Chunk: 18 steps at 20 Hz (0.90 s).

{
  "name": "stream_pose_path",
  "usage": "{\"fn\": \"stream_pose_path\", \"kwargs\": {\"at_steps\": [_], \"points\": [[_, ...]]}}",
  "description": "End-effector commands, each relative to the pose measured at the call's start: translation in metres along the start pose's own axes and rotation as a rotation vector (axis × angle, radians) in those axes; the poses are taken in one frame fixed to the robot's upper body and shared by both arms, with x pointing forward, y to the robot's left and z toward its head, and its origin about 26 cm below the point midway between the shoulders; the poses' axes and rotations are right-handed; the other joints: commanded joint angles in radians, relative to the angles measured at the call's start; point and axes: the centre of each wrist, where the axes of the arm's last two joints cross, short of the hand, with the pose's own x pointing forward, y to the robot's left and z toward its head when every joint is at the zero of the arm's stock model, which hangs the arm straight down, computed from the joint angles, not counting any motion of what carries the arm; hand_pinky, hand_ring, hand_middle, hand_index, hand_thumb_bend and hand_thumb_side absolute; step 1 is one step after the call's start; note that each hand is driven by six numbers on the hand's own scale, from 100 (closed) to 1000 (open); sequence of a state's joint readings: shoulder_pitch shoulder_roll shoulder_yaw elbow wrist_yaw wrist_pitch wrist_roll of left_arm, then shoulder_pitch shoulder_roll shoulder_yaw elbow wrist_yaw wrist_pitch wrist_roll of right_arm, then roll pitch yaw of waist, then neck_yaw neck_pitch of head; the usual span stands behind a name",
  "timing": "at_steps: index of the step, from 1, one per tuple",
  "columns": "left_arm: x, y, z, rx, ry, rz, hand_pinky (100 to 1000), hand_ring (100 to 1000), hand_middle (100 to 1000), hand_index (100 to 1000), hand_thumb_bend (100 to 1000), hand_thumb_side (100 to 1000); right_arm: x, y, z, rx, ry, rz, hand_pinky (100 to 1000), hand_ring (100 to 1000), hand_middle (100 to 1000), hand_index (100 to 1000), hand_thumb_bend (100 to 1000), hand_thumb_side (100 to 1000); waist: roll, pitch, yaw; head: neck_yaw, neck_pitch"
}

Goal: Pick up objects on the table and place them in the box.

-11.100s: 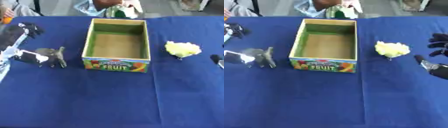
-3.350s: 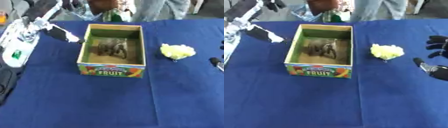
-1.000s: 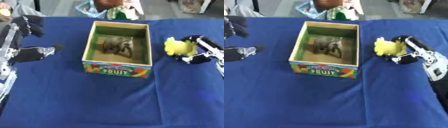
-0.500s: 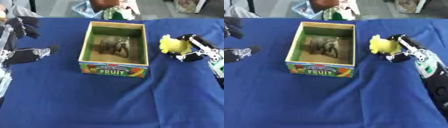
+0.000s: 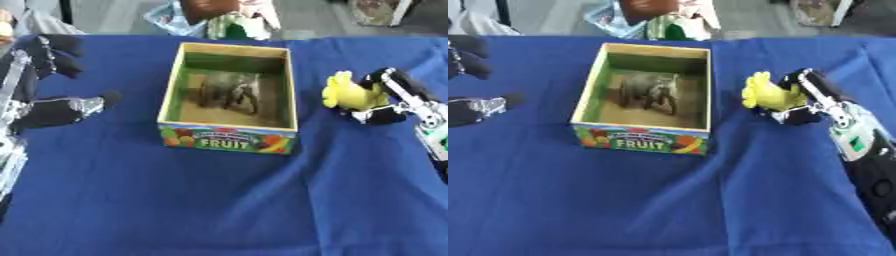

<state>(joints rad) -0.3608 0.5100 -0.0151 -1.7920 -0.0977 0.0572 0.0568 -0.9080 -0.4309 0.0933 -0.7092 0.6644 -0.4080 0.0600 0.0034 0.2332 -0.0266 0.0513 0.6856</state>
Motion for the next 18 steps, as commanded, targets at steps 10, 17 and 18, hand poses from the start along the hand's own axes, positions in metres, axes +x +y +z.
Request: {"fn": "stream_pose_path", "kwargs": {"at_steps": [10,17,18], "points": [[0.004,0.009,-0.001,0.005,-0.017,-0.020,580,551,585,731,812,149,0.046,-0.079,-0.005,-0.152,-0.223,0.003,534,604,434,383,361,100,-0.007,-0.033,-0.005,0.011,0.003],[0.004,0.008,0.000,0.000,-0.019,-0.018,583,552,585,731,811,147,0.086,-0.085,-0.021,-0.137,-0.352,-0.012,536,605,436,389,350,100,-0.007,-0.040,0.002,0.004,0.002],[0.004,0.008,0.000,-0.001,-0.020,-0.017,583,552,585,731,811,147,0.091,-0.085,-0.025,-0.131,-0.366,-0.012,536,605,436,389,350,100,-0.007,-0.041,0.004,0.002,0.002]]}}
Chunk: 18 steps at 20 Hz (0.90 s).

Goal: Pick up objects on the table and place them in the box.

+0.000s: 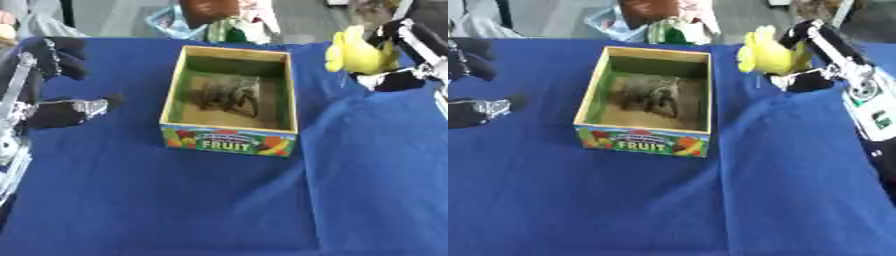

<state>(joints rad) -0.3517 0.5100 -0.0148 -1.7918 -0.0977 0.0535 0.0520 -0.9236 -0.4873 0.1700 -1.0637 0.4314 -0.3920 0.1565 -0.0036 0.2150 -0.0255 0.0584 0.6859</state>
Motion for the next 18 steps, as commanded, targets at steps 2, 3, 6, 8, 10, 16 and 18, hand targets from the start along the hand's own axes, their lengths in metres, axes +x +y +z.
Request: {"fn": "stream_pose_path", "kwargs": {"at_steps": [2,3,6,8,10,16,18], "points": [[0.008,0.008,-0.003,0.003,-0.031,-0.013,584,552,585,731,811,145,0.024,-0.009,-0.025,0.004,-0.091,0.012,537,606,438,394,347,100,0.001,-0.024,0.008,-0.010,0.001],[0.008,0.007,-0.003,0.002,-0.034,-0.011,583,552,585,731,811,145,0.028,-0.006,-0.030,0.013,-0.103,0.013,538,606,439,397,348,100,0.002,-0.024,0.010,-0.013,0.001],[0.010,0.007,-0.003,0.000,-0.042,-0.006,585,552,584,731,811,145,0.034,0.005,-0.043,0.046,-0.118,0.016,537,606,440,399,348,100,0.005,-0.024,0.019,-0.021,0.000],[0.012,0.006,-0.004,0.001,-0.049,-0.003,585,552,584,731,811,144,0.036,0.014,-0.049,0.060,-0.115,0.009,535,605,439,400,346,100,0.007,-0.024,0.024,-0.026,-0.001],[0.014,0.006,-0.005,0.000,-0.057,0.002,586,552,584,731,811,144,0.037,0.025,-0.056,0.075,-0.105,-0.003,533,605,439,402,346,100,0.010,-0.022,0.031,-0.033,-0.004],[0.020,0.002,-0.009,-0.013,-0.083,0.022,585,552,583,732,810,143,0.039,0.057,-0.071,0.117,-0.071,-0.013,532,606,444,422,345,100,0.020,-0.017,0.056,-0.059,-0.008],[0.022,0.001,-0.010,-0.015,-0.089,0.027,585,552,583,732,810,143,0.040,0.066,-0.074,0.125,-0.062,-0.015,531,607,446,431,345,100,0.022,-0.015,0.064,-0.067,-0.010]]}}
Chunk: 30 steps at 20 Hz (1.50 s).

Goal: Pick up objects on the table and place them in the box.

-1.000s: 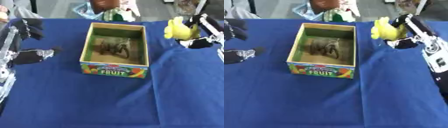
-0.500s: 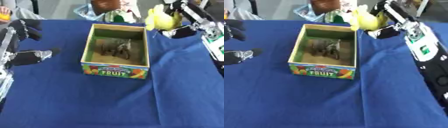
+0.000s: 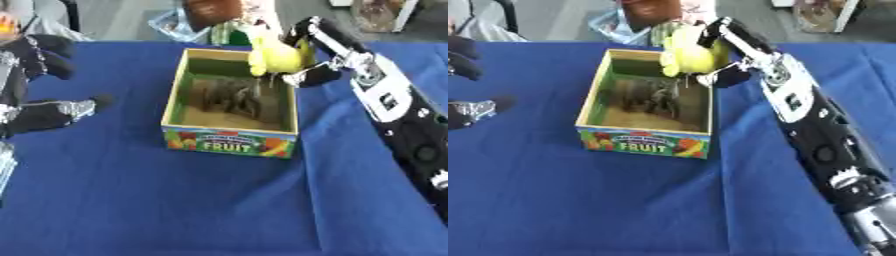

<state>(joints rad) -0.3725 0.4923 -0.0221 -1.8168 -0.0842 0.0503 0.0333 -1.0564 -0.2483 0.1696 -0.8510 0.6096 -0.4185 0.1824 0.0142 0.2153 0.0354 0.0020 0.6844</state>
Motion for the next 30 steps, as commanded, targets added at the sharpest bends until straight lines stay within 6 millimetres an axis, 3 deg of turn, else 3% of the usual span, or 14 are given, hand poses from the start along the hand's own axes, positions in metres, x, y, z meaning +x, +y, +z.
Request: {"fn": "stream_pose_path", "kwargs": {"at_steps": [1,10,15,17,22,26,30], "points": [[0.011,0.005,-0.005,-0.001,-0.044,-0.005,585,552,583,732,810,144,0.004,-0.001,-0.010,-0.013,0.001,0.023,531,607,448,443,350,100,0.005,-0.014,0.006,-0.013,-0.009],[0.012,0.002,-0.006,-0.003,-0.049,0.008,585,552,582,732,810,145,0.006,0.024,-0.016,0.014,0.008,0.019,533,618,484,530,366,100,0.007,-0.009,0.016,-0.020,-0.009],[0.011,0.002,-0.006,-0.004,-0.045,0.009,585,551,582,732,810,145,0.008,0.028,-0.018,0.026,-0.002,0.029,544,638,531,647,404,100,0.005,-0.011,0.015,-0.018,-0.007],[0.011,0.002,-0.005,-0.004,-0.044,0.009,585,550,582,732,810,144,0.010,0.028,-0.018,0.032,-0.012,0.039,555,650,551,685,436,100,0.004,-0.012,0.015,-0.018,-0.006],[0.010,0.001,-0.005,-0.004,-0.040,0.009,585,550,581,732,810,144,0.014,0.021,-0.020,0.023,-0.042,0.064,614,748,749,850,618,313,0.002,-0.014,0.012,-0.014,-0.006],[0.009,0.001,-0.004,-0.004,-0.037,0.009,585,550,580,731,810,144,0.019,0.012,-0.021,0.003,-0.080,0.078,666,802,829,910,696,302,0.000,-0.015,0.009,-0.010,-0.005],[0.008,0.002,-0.004,-0.002,-0.032,0.006,585,550,580,731,810,143,0.024,0.000,-0.020,-0.040,-0.116,0.066,682,821,845,923,718,296,-0.002,-0.016,0.004,-0.006,-0.004]]}}
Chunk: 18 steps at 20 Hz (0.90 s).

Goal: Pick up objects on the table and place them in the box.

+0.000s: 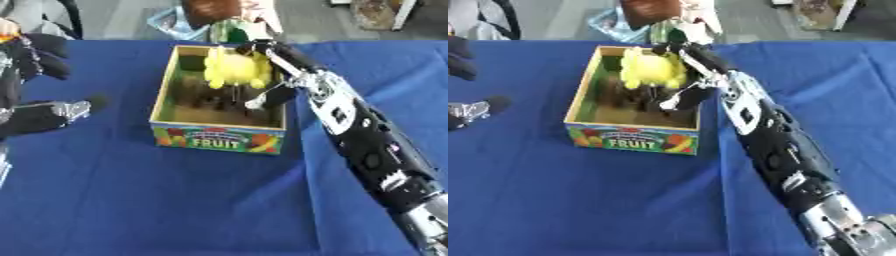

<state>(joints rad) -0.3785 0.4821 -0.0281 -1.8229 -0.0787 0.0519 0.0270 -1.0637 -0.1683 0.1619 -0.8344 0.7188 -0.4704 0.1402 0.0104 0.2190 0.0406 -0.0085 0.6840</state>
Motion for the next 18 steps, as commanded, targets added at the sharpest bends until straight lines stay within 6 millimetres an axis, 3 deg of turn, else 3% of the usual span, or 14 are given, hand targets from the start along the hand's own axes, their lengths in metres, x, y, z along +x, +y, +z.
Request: {"fn": "stream_pose_path", "kwargs": {"at_steps": [1,12,18], "points": [[0.005,0.006,-0.002,0.008,-0.021,-0.011,585,550,580,731,810,143,0.006,-0.028,-0.001,-0.064,-0.045,0.024,682,822,845,924,718,296,0.002,-0.020,-0.003,0.006,-0.004],[0.000,0.008,0.002,0.022,-0.002,-0.021,584,550,580,731,810,143,0.023,-0.079,0.016,-0.228,-0.121,0.002,673,809,825,905,692,307,-0.010,-0.023,-0.031,0.034,-0.003],[-0.005,0.011,0.006,0.043,0.020,-0.030,583,552,580,730,810,144,0.017,-0.102,0.057,-0.345,-0.108,-0.040,630,776,781,876,647,309,-0.016,-0.018,-0.058,0.066,-0.007]]}}
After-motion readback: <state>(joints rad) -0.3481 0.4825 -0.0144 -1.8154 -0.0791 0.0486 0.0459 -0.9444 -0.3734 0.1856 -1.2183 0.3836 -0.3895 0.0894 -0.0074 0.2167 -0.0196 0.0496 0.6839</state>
